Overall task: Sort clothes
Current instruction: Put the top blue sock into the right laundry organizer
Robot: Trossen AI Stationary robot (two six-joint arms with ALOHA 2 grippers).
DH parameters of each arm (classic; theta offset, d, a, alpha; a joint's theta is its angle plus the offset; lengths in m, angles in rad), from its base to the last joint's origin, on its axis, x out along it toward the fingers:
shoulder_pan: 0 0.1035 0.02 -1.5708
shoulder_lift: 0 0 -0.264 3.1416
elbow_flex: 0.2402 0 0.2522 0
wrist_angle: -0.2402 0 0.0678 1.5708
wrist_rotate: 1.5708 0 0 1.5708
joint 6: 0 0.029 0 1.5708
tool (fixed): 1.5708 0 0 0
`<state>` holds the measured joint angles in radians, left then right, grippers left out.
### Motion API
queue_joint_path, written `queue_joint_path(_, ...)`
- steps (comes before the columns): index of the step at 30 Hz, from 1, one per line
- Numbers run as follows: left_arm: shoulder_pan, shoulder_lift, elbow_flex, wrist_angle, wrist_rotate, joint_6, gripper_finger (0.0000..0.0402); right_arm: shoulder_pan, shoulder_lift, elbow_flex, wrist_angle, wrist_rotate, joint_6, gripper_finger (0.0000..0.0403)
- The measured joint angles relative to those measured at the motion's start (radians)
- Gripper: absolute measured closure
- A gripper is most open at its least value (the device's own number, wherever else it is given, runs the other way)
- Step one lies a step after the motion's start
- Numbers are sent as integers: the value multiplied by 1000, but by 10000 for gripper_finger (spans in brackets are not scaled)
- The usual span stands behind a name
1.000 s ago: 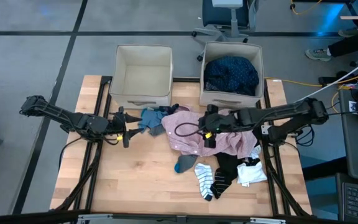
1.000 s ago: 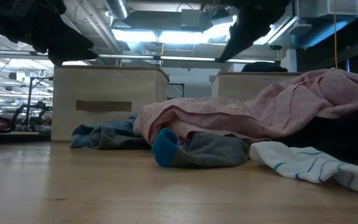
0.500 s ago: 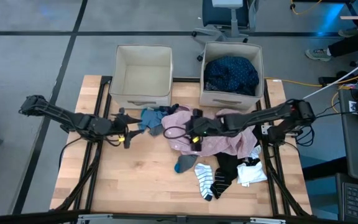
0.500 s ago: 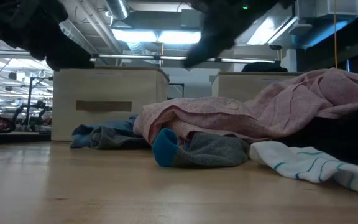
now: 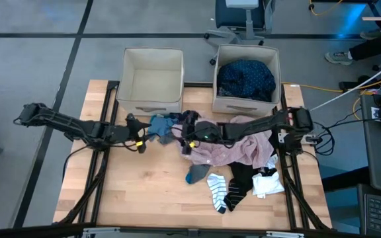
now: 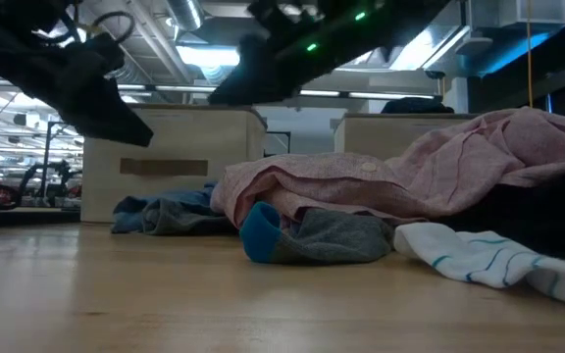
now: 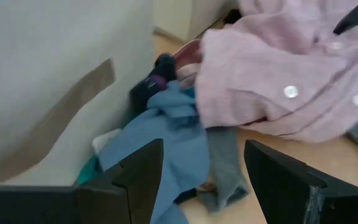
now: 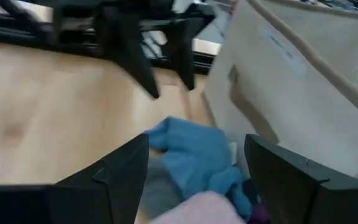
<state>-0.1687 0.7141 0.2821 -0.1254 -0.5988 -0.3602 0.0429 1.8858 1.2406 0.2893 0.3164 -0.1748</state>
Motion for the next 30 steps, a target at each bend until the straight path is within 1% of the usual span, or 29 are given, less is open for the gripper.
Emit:
queue_joint_path(6, 28, 2, 0, -46, 0, -31, 184, -46, 123, 148, -118, 56, 118, 137)
queue_joint_path(11, 27, 2, 0, -50, 0, -31, 184, -84, 213, 258, -227, 58, 225, 137)
queue_joint_path(14, 28, 2, 0, -49, 0, -28, 184, -105, 256, 278, -240, 44, 253, 138)
queue_joint_path(17, 27, 2, 0, -52, 0, -26, 184, -118, 288, 284, -235, 31, 274, 151)
queue_joint_path(21, 27, 2, 0, -52, 0, -21, 184, -129, 319, 285, -235, 29, 276, 186)
queue_joint_path(24, 27, 2, 0, -52, 0, -21, 184, -129, 327, 285, -242, 28, 276, 223)
queue_joint_path(27, 27, 2, 0, -52, 0, -20, 184, -129, 326, 285, -236, 28, 264, 269)
queue_joint_path(30, 27, 2, 0, -52, 0, -20, 184, -129, 326, 285, -239, 33, 237, 324)
